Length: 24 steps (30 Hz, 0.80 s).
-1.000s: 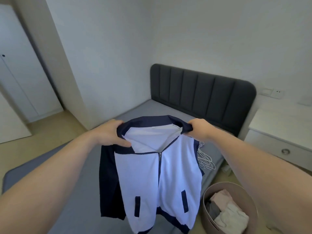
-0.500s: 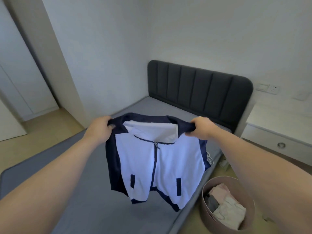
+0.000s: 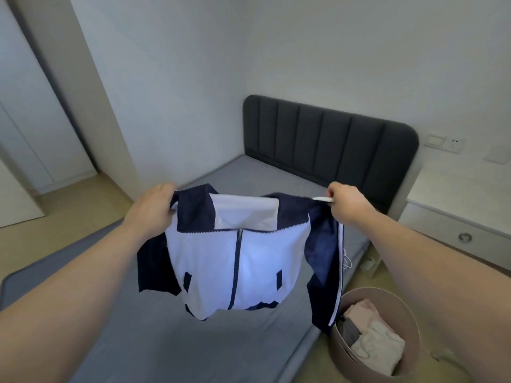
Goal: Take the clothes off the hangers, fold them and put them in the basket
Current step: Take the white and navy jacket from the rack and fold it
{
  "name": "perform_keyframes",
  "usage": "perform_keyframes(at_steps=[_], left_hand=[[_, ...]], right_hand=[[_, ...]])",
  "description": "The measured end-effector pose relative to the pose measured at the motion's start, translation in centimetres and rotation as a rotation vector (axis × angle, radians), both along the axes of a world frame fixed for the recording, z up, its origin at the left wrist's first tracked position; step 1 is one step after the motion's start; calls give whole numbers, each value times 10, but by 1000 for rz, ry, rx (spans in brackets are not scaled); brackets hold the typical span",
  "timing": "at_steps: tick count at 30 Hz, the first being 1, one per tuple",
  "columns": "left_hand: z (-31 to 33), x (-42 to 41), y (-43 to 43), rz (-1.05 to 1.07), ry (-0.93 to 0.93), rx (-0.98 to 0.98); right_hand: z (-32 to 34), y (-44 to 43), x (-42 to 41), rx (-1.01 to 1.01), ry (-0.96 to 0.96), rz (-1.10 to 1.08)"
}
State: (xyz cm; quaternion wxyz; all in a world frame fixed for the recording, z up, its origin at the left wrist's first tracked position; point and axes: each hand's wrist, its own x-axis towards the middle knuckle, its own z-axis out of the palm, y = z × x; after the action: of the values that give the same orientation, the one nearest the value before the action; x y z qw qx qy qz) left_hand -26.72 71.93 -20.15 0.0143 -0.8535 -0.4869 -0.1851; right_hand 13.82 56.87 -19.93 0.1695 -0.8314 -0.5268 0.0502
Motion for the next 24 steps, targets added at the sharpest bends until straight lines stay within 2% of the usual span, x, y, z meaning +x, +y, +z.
perform_keyframes(at_steps=[2,5,7,10,13,16,18,20,24], left_hand=[[-1,-2,0,106,-123,5],[0,-5,1,275,-217,-19],[1,-7,1,327,-163,-50],[0,-7,-3,336,-23,-103],[-1,-6,-7,329,162,-154],[-9,-7,-5,326,178,-277],[-13,-7,-4,309,99,-282],[-20,-6,-2,320,-39,-282],[-38,-8,-2,418,-502,-460]], right_hand=[[-2,3,-6,111,74,-98],[-4,8,-12,129,147,-202],[-3,11,-17,66,149,-208],[-1,12,-27,25,341,-252],[-7,12,-35,167,644,-342],[-16,9,-44,308,825,-386],[-23,7,-44,370,887,-399],[-38,11,-31,391,803,-411],[-39,-5,-39,384,664,-463]])
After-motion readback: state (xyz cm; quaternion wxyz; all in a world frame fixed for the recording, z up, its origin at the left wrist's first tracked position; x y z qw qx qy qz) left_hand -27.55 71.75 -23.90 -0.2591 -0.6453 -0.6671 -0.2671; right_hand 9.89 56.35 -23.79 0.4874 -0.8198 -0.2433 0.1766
